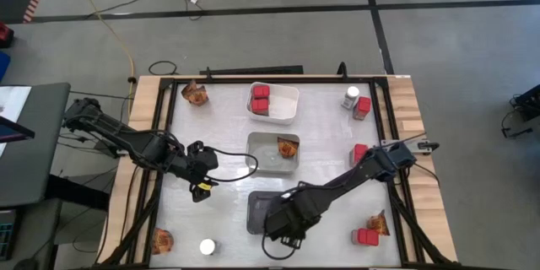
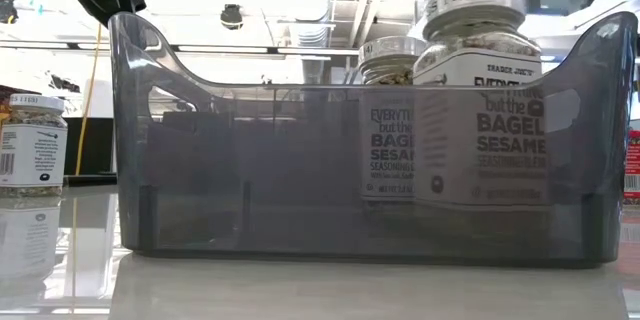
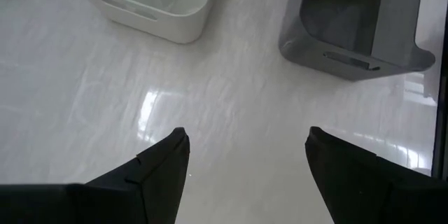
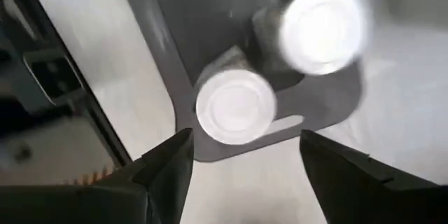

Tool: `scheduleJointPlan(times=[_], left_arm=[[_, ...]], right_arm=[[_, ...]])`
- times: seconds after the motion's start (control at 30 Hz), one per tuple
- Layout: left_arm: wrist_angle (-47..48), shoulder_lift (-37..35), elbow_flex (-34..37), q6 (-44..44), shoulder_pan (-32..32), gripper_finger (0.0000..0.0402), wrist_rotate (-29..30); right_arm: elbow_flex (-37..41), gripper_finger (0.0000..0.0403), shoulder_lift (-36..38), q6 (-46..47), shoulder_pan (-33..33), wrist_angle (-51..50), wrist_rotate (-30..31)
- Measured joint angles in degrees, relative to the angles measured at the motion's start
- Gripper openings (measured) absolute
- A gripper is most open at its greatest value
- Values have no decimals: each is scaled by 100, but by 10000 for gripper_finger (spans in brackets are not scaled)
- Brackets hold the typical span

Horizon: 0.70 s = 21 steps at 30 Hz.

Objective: Sort spices by type
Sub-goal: Put the red seasoning can into the white bin

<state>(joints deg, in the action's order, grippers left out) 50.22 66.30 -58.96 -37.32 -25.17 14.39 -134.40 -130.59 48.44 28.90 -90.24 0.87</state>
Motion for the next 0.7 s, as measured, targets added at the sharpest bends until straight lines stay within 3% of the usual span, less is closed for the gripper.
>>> scheduleJointPlan(times=[0.4, 0.5, 0.7], left_arm=[[-28, 0, 0, -26, 0, 274, 104], [-60, 2, 0, -63, 2, 274, 156], [-101, 2, 0, -74, 32, 274, 292]], right_arm=[[240, 285, 1031, 2195, 705, 28, 3033], [814, 285, 1279, 2914, 906, 26, 3293], [2582, 285, 1993, 4899, 1317, 24, 3241]])
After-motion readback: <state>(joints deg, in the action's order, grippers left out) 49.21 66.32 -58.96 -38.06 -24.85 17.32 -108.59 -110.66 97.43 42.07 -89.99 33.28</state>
